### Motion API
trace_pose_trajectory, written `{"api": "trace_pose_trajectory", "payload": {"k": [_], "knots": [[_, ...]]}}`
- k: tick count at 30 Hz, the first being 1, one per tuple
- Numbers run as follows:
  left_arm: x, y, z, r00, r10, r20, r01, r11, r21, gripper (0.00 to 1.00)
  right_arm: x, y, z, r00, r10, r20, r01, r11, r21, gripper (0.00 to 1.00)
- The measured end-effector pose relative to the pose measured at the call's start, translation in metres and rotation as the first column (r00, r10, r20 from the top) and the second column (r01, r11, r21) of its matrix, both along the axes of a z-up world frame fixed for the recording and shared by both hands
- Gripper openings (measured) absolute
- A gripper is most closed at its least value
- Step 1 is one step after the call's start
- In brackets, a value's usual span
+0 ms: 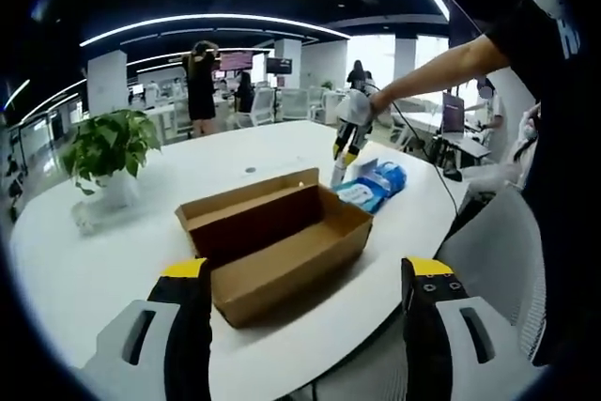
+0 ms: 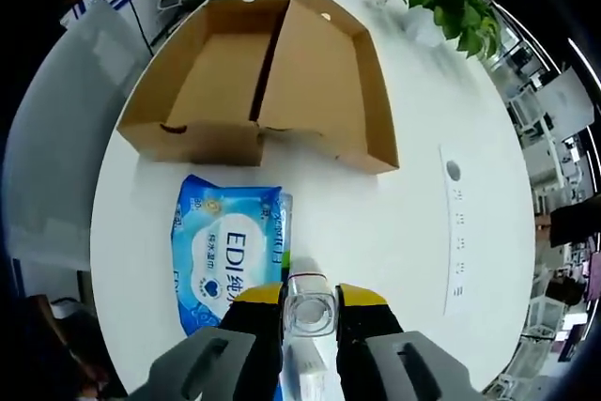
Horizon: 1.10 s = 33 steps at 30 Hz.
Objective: Operate the shoe box by opening the lid, removing the specified soft item, and placing it in the target area until the item is outside and the box remains undamaged.
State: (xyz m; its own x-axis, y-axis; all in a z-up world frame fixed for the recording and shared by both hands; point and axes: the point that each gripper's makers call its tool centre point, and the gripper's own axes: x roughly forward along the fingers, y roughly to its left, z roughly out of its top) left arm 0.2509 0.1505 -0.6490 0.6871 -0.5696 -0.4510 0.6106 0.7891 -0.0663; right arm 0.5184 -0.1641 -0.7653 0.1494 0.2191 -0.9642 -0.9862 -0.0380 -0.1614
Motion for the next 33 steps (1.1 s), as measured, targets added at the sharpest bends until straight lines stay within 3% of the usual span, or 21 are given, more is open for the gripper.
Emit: {"api": "trace_pose_trajectory", "payload": {"k": [6, 16, 20, 29, 33], "knots": [[0.001, 0.002, -0.002, 1.000, 0.005, -0.008, -0.005, 1.000, -0.003, 0.85, 0.001, 0.001, 0.000, 1.000, 0.007, -0.013, -0.007, 0.999, -0.032, 0.17], [0.005, 0.007, -0.003, 1.000, 0.016, -0.011, -0.016, 1.000, 0.004, 0.85, 0.005, 0.005, 0.004, 1.000, 0.003, -0.007, -0.003, 1.000, -0.020, 0.17], [0.007, 0.009, -0.005, 1.000, 0.023, -0.014, -0.023, 1.000, 0.007, 0.84, 0.006, 0.005, 0.005, 1.000, -0.009, -0.002, 0.009, 1.000, -0.019, 0.24], [0.014, 0.019, -0.014, 0.997, 0.068, -0.032, -0.066, 0.997, 0.039, 0.77, 0.008, 0.006, 0.008, 0.999, -0.032, 0.012, 0.032, 0.999, 0.004, 0.27], [0.018, 0.023, -0.017, 0.995, 0.095, -0.044, -0.094, 0.995, 0.022, 0.74, 0.008, 0.008, 0.009, 0.999, -0.048, 0.018, 0.048, 0.999, 0.021, 0.28]]}}
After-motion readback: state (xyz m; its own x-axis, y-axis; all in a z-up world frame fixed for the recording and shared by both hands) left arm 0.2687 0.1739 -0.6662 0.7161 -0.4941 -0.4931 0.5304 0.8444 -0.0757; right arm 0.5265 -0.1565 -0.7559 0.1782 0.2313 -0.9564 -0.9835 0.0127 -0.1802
